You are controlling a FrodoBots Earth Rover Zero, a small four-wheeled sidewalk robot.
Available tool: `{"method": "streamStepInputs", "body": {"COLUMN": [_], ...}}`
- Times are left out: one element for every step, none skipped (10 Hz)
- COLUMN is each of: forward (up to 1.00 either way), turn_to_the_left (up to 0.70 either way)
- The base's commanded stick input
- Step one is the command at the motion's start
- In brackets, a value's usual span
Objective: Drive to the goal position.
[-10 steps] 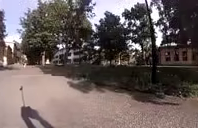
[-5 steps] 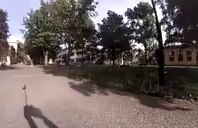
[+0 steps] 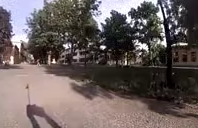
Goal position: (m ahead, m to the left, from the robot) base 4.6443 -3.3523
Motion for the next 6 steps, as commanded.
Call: {"method": "streamStepInputs", "body": {"forward": [0.44,0.44,0.44,0.44,0.44,0.44], "turn_to_the_left": [0.27,0.27,0.27,0.27,0.27,0.27]}}
